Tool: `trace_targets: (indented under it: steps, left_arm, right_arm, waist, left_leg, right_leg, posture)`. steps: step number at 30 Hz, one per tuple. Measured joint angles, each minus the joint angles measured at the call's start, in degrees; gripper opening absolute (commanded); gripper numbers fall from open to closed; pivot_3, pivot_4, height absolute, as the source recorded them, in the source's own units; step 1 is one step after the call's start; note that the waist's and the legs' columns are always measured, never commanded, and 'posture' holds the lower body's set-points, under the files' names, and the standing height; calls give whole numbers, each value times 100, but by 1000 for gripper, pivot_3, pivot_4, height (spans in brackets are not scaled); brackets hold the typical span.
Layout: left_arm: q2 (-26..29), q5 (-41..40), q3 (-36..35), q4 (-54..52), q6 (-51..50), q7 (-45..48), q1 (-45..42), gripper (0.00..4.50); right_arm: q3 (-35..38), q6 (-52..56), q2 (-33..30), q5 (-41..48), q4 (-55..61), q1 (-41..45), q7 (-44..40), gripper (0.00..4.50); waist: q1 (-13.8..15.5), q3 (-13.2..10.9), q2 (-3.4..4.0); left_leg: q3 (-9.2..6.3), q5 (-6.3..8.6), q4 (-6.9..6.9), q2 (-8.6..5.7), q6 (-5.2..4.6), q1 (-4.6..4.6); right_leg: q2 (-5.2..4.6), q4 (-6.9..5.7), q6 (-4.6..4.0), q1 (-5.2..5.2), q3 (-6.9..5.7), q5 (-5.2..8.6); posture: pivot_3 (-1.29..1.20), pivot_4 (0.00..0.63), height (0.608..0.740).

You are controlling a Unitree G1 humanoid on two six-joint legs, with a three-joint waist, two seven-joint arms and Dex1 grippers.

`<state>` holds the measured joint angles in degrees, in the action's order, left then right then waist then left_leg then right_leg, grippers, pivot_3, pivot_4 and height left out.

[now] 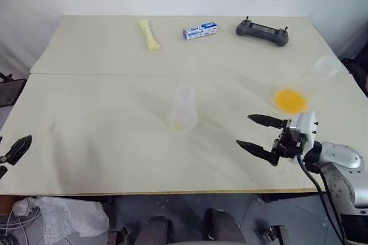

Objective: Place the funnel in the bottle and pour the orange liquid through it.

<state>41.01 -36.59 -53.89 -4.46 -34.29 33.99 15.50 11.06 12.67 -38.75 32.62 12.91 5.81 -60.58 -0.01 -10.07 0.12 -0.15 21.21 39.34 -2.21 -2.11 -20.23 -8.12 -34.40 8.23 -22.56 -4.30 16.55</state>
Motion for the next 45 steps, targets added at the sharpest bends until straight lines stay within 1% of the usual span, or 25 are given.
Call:
trace_targets:
  steps: [2, 5, 11, 16, 19, 23, 26, 28, 31, 37, 38, 41, 45]
  left_arm:
    - [-139, -79, -18, -218, -173, -22, 264, 4472]
    - [-197, -84, -2, -257, -237, -145, 311, 4472]
    - [-252, 153, 406, -123, -30, -470, -151, 4472]
    - [-277, 422, 997, 475, 264, -578, -825, 4472]
    - [-243, 573, 1158, 928, 428, -634, -1193, 4472]
    - [-21, 769, 1343, 1505, 573, -564, -1556, 4472]
    - [41, 828, 1506, 1740, 611, -486, -1767, 3828]
    - [48, 827, 1595, 1808, 604, -418, -1828, 3225]
    - [88, 799, 1673, 1825, 529, -282, -1945, 2208]
    - [351, 729, 1673, 1825, 433, 47, -2148, 200]
    - [399, 699, 1673, 1821, 433, 154, -2180, 25]
    - [539, 595, 1703, 1799, 424, 498, -2332, 25]
    - [733, 536, 2054, 1743, 417, 980, -2697, 25]
  right_arm:
    - [-80, -3, 0, -2, -53, 89, -47, 4500]
    - [-141, -5, 0, -26, -176, 160, -110, 4500]
    - [-166, -14, 0, -67, -220, 260, -167, 4500]
    - [-171, -26, 0, -97, -239, 269, -178, 4500]
    - [-155, -26, 1, -106, -209, 225, -142, 4500]
    - [-109, -26, 0, -106, -141, 14, -100, 4500]
    - [-77, -26, 1, -105, -72, -59, -38, 4500]
    - [-46, -26, 1, -104, 7, -68, 5, 4500]
    - [21, -28, 1, -104, 52, -102, 64, 4500]
    - [58, -54, 10, -108, 53, -181, 182, 4500]
    - [58, -80, 18, -109, 53, -181, 207, 4500]
    - [62, -146, 22, -112, 53, -207, 248, 4500]
    - [69, -171, 25, -115, 53, -218, 305, 4500]
  waist:
    - [21, 0, 0]
    - [41, 0, 0]
    - [14, 0, 1]
    - [5, 0, 1]
    - [2, 0, 0]
    - [-2, 0, 0]
    - [-1, 0, 0]
    - [0, 0, 0]
    - [-1, 0, 0]
    - [-2, 0, 0]
    - [-3, 0, 0]
    - [1, 0, 0]
    - [20, 0, 0]
  left_leg:
    - [-9, 0, 0, -2, 0, 0]
    - [-11, 0, 0, -2, 0, 0]
    - [-11, 0, -2, -3, 0, -1]
    - [-9, -1, -3, -5, 0, -1]
    - [-9, 0, -3, -4, 0, -2]
    - [-4, 0, -3, -3, 1, -2]
    - [-1, 0, -3, -4, 1, 0]
    - [-2, 0, -3, -3, 1, 0]
    - [-6, 0, -3, 0, 2, 0]
    - [-3, 0, -3, -1, 2, 0]
    - [-3, 0, -3, 0, 2, 0]
    - [-6, 0, -3, 0, 2, -1]
    - [-8, -1, -2, -5, 0, -2]
  right_leg:
    - [-2, 9, -1, 6, -3, 0]
    - [-2, 31, -2, 7, -4, 1]
    - [0, 20, -2, 7, -6, 1]
    - [2, 5, -1, 4, -11, 1]
    - [10, 1, -1, 0, -14, 1]
    - [39, 0, -1, -2, -21, 0]
    - [38, -1, 0, -1, -18, 0]
    - [37, -2, 0, -2, -16, 0]
    - [37, -2, 0, -2, -16, 0]
    - [37, -2, 0, -1, -16, 0]
    - [37, -2, 0, -1, -16, 0]
    - [38, -2, 0, -2, -17, 0]
    - [37, -3, 0, 0, -18, 0]
  posture:
    - [0, 150, 740]
    - [0, 150, 740]
    - [0, 150, 740]
    - [0, 150, 740]
    - [0, 150, 740]
    - [0, 150, 740]
    - [0, 150, 740]
    - [0, 150, 740]
    - [0, 150, 740]
    - [0, 150, 740]
    - [0, 150, 740]
    - [0, 150, 740]
    - [0, 150, 740]
